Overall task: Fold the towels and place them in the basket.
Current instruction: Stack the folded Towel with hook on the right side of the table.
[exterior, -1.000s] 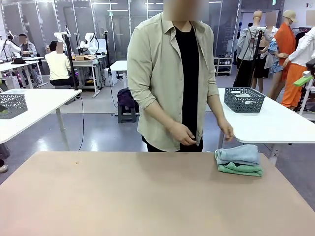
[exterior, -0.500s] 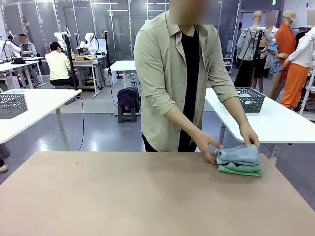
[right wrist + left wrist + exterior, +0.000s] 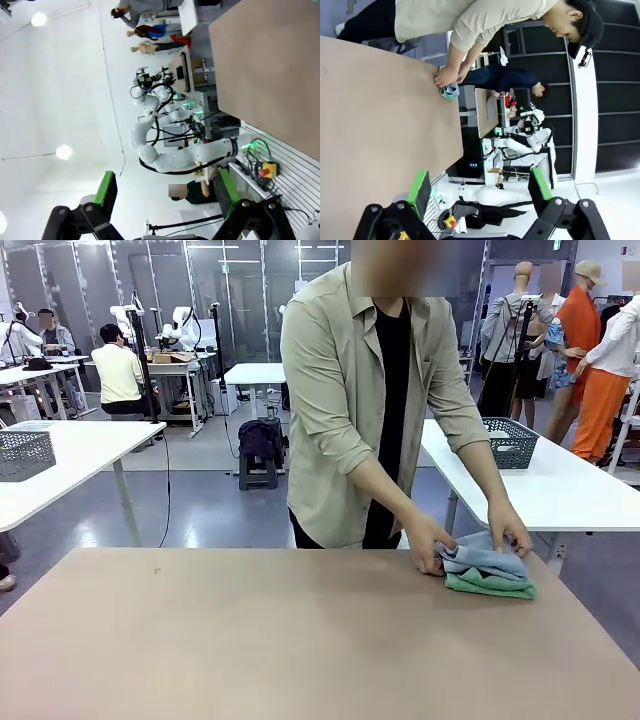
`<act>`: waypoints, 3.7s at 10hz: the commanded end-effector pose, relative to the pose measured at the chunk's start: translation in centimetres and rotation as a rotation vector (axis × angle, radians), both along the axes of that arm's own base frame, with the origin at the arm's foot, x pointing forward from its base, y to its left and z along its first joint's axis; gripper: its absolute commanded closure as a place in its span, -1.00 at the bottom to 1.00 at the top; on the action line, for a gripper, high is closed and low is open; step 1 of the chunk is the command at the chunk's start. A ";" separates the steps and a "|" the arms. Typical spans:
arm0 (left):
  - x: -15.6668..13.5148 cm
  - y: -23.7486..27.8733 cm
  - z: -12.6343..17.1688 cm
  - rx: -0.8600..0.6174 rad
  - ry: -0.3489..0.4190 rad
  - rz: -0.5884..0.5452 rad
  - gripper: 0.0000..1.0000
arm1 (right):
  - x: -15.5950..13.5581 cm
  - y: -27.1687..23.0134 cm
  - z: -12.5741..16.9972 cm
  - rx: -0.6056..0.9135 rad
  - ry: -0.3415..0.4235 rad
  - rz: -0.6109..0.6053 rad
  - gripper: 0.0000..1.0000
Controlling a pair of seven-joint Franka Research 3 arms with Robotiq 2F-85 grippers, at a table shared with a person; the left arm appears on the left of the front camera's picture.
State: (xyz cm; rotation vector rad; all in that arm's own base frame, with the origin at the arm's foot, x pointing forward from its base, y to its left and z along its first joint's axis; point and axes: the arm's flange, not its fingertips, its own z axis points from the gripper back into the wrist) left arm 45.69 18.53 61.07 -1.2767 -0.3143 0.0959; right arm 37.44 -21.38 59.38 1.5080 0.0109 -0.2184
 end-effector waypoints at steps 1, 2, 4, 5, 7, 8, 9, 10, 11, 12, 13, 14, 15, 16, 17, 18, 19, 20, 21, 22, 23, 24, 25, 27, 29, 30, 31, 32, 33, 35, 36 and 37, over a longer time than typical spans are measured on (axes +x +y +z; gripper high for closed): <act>0.2 0.5 0.0 -0.078 0.038 -0.024 -1.00 | -0.5 0.2 -0.1 0.037 -0.017 0.034 -1.00; 0.2 1.2 -0.4 -0.112 0.055 -0.049 -1.00 | -0.2 0.3 -0.2 0.044 -0.012 0.054 -1.00; 0.0 0.3 -0.8 -0.045 0.024 -0.024 -1.00 | -0.2 0.4 -0.2 0.023 0.003 0.027 -1.00; 0.0 0.3 -0.8 -0.045 0.024 -0.024 -1.00 | -0.2 0.4 -0.2 0.023 0.003 0.027 -1.00; 0.0 0.3 -0.8 -0.045 0.024 -0.024 -1.00 | -0.2 0.4 -0.2 0.023 0.003 0.027 -1.00; 0.0 0.3 -0.8 -0.045 0.024 -0.024 -1.00 | -0.2 0.4 -0.2 0.023 0.003 0.027 -1.00; 0.0 0.3 -0.8 -0.045 0.024 -0.024 -1.00 | -0.2 0.4 -0.2 0.023 0.003 0.027 -1.00; 0.0 0.3 -0.8 -0.045 0.024 -0.024 -1.00 | -0.2 0.4 -0.2 0.023 0.003 0.027 -1.00; 0.0 0.3 -0.8 -0.045 0.024 -0.024 -1.00 | -0.2 0.4 -0.2 0.023 0.003 0.027 -1.00; 0.0 0.3 -0.8 -0.045 0.024 -0.024 -1.00 | -0.2 0.4 -0.2 0.023 0.003 0.027 -1.00; 0.0 0.3 -0.8 -0.045 0.024 -0.024 -1.00 | -0.2 0.5 -0.3 0.027 0.006 0.037 -1.00; 0.1 0.7 -1.0 -0.064 0.029 -0.039 -1.00 | -0.3 1.5 -0.6 0.004 0.018 0.055 -1.00; 0.5 1.2 -0.5 -0.080 0.058 -0.033 -1.00 | -0.3 2.0 -0.6 -0.007 0.018 0.068 -1.00; 0.6 1.7 0.1 -0.105 0.083 -0.046 -1.00 | -0.3 2.2 -0.5 -0.025 0.017 0.081 -1.00; 0.6 2.2 0.5 -0.113 0.105 -0.050 -1.00 | -0.4 2.3 -0.3 -0.030 0.018 0.087 -1.00; 0.7 2.8 0.4 -0.126 0.128 -0.060 -1.00 | -0.5 2.4 0.1 -0.011 0.012 0.086 -1.00; 0.7 3.4 0.2 -0.138 0.151 -0.068 -1.00 | -0.4 2.2 0.4 0.009 -0.010 0.084 -1.00; 0.6 3.8 0.0 -0.154 0.170 -0.085 -1.00 | -0.3 1.8 0.5 0.030 -0.034 0.091 -1.00; 0.6 4.2 -0.1 -0.167 0.174 -0.100 -1.00 | -0.4 1.4 0.5 0.037 -0.047 0.089 -1.00; 0.5 4.4 -0.2 -0.178 0.183 -0.118 -1.00 | -0.6 1.0 0.5 0.048 -0.054 0.087 -1.00; 0.6 4.6 -0.4 -0.195 0.197 -0.141 -1.00 | -0.7 0.8 0.6 0.050 -0.059 0.087 -1.00; 0.7 4.5 -0.6 -0.217 0.212 -0.175 -1.00 | -0.8 0.7 0.6 0.059 -0.065 0.092 -1.00; 0.7 4.4 -0.7 -0.232 0.217 -0.203 -1.00 | -0.9 0.9 0.6 0.050 -0.061 0.099 -1.00; 0.2 3.8 -1.5 -0.173 0.182 -0.136 -1.00 | -0.3 1.6 0.5 0.031 -0.028 0.076 -1.00; 0.2 3.8 -1.5 -0.173 0.182 -0.136 -1.00 | -0.3 1.6 0.5 0.031 -0.028 0.076 -1.00; 0.2 3.8 -1.5 -0.173 0.182 -0.136 -1.00 | -0.3 1.6 0.5 0.031 -0.028 0.076 -1.00; 0.2 3.8 -1.5 -0.173 0.182 -0.136 -1.00 | -0.3 1.6 0.5 0.031 -0.028 0.076 -1.00; 0.2 3.8 -1.5 -0.173 0.182 -0.136 -1.00 | -0.3 1.6 0.5 0.031 -0.028 0.076 -1.00; 0.2 3.8 -1.5 -0.173 0.182 -0.136 -1.00 | -0.3 1.6 0.5 0.031 -0.028 0.076 -1.00; 0.2 3.8 -1.5 -0.173 0.182 -0.136 -1.00 | -0.3 1.6 0.5 0.031 -0.028 0.076 -1.00; 0.2 3.8 -1.5 -0.173 0.182 -0.136 -1.00 | -0.3 1.6 0.5 0.031 -0.028 0.076 -1.00; 0.2 3.8 -1.5 -0.173 0.182 -0.136 -1.00 | -0.3 1.6 0.5 0.031 -0.028 0.076 -1.00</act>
